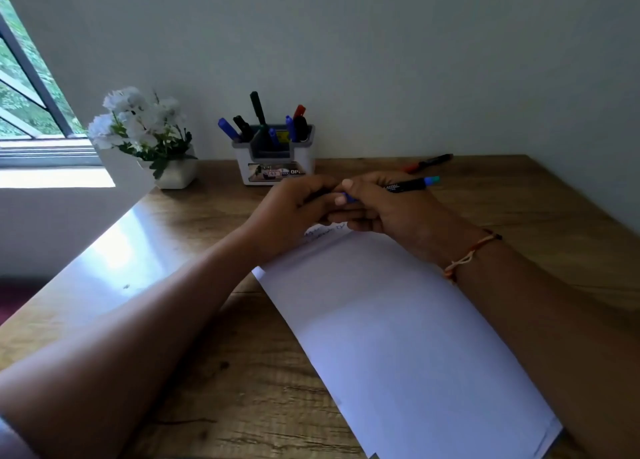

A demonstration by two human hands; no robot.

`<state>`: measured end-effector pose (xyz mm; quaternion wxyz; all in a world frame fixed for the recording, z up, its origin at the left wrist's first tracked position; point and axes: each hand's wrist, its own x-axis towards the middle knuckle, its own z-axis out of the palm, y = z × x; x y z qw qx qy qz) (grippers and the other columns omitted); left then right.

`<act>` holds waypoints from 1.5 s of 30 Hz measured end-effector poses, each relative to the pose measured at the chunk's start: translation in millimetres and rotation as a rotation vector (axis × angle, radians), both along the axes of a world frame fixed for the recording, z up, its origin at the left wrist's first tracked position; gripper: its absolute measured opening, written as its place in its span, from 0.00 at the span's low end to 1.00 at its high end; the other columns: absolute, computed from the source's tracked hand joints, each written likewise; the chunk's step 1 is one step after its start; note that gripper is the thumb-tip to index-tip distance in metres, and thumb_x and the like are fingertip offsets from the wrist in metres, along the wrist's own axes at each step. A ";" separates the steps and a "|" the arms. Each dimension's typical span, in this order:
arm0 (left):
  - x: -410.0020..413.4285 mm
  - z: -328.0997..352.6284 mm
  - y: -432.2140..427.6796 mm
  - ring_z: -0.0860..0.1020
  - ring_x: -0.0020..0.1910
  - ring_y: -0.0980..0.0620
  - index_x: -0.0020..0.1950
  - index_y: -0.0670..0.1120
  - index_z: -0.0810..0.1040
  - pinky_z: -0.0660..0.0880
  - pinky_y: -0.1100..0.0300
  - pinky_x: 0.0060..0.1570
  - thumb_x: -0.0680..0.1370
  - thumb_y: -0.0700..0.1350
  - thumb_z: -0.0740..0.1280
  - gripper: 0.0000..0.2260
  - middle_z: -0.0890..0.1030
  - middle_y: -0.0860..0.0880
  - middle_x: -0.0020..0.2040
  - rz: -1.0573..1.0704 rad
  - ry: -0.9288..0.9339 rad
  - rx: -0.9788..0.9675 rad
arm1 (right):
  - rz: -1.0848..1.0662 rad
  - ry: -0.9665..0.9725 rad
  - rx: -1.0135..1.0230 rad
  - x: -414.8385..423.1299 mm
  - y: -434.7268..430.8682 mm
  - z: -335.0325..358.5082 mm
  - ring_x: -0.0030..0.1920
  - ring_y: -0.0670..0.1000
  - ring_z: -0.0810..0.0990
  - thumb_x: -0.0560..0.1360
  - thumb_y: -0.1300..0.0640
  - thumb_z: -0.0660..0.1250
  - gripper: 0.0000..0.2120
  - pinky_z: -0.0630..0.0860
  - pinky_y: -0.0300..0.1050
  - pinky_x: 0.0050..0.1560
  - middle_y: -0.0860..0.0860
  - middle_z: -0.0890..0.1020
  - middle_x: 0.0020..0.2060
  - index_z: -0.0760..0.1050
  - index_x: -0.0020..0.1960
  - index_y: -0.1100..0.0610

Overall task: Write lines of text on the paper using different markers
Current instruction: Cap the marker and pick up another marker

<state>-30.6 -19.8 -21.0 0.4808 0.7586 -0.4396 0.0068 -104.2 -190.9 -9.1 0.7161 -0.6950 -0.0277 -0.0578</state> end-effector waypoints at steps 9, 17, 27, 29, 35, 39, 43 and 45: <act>7.4 6.5 6.3 0.83 0.47 0.53 0.61 0.50 0.79 0.80 0.60 0.49 0.82 0.41 0.64 0.10 0.84 0.50 0.48 -0.018 0.017 0.014 | 0.038 0.076 0.070 4.4 -4.1 2.1 0.50 0.55 0.87 0.82 0.53 0.60 0.13 0.83 0.42 0.41 0.57 0.88 0.48 0.81 0.57 0.57; 15.6 1.5 11.2 0.81 0.43 0.53 0.58 0.48 0.79 0.78 0.61 0.44 0.81 0.44 0.66 0.07 0.82 0.50 0.46 0.108 -0.043 0.151 | -0.222 0.083 -0.184 9.9 -20.8 -4.2 0.43 0.52 0.88 0.79 0.51 0.69 0.07 0.84 0.43 0.40 0.55 0.88 0.42 0.81 0.48 0.54; 21.1 -6.1 8.1 0.76 0.45 0.56 0.53 0.57 0.76 0.74 0.61 0.44 0.78 0.49 0.69 0.05 0.77 0.56 0.49 0.067 -0.147 0.552 | -0.266 0.089 -0.355 12.9 -13.4 -15.6 0.41 0.47 0.87 0.80 0.49 0.68 0.10 0.83 0.41 0.43 0.51 0.88 0.38 0.82 0.46 0.53; 21.0 -6.0 7.5 0.76 0.47 0.57 0.57 0.56 0.77 0.73 0.64 0.44 0.76 0.56 0.70 0.11 0.77 0.57 0.50 0.057 -0.157 0.583 | -0.308 0.095 -0.405 13.2 -11.7 -15.0 0.37 0.46 0.86 0.80 0.48 0.65 0.13 0.81 0.38 0.38 0.51 0.87 0.37 0.83 0.46 0.55; 21.0 -4.9 6.2 0.77 0.52 0.54 0.62 0.55 0.77 0.76 0.59 0.53 0.76 0.56 0.70 0.16 0.79 0.53 0.57 0.038 -0.148 0.604 | -0.291 0.064 -0.512 10.2 -13.5 -14.7 0.34 0.45 0.85 0.78 0.56 0.67 0.06 0.77 0.33 0.30 0.51 0.86 0.36 0.80 0.46 0.57; 20.6 -4.0 6.8 0.77 0.52 0.57 0.64 0.56 0.77 0.75 0.61 0.52 0.76 0.56 0.70 0.16 0.79 0.55 0.56 0.031 -0.125 0.599 | -0.278 0.045 -0.638 11.6 -13.7 -15.4 0.37 0.47 0.85 0.77 0.54 0.69 0.08 0.78 0.36 0.33 0.51 0.87 0.36 0.82 0.46 0.58; 20.7 -4.1 8.1 0.76 0.51 0.58 0.64 0.57 0.77 0.73 0.64 0.48 0.76 0.56 0.70 0.17 0.78 0.57 0.55 0.021 -0.109 0.591 | -0.246 0.060 -0.591 12.9 -14.5 -15.0 0.34 0.44 0.84 0.77 0.55 0.67 0.09 0.74 0.31 0.29 0.52 0.87 0.37 0.82 0.46 0.59; 21.1 -4.5 8.2 0.77 0.51 0.58 0.64 0.57 0.77 0.74 0.63 0.50 0.76 0.56 0.70 0.17 0.78 0.56 0.56 0.018 -0.110 0.587 | -0.231 0.048 -0.638 12.1 -14.4 -15.7 0.34 0.43 0.84 0.77 0.56 0.69 0.08 0.74 0.30 0.30 0.50 0.86 0.36 0.82 0.46 0.60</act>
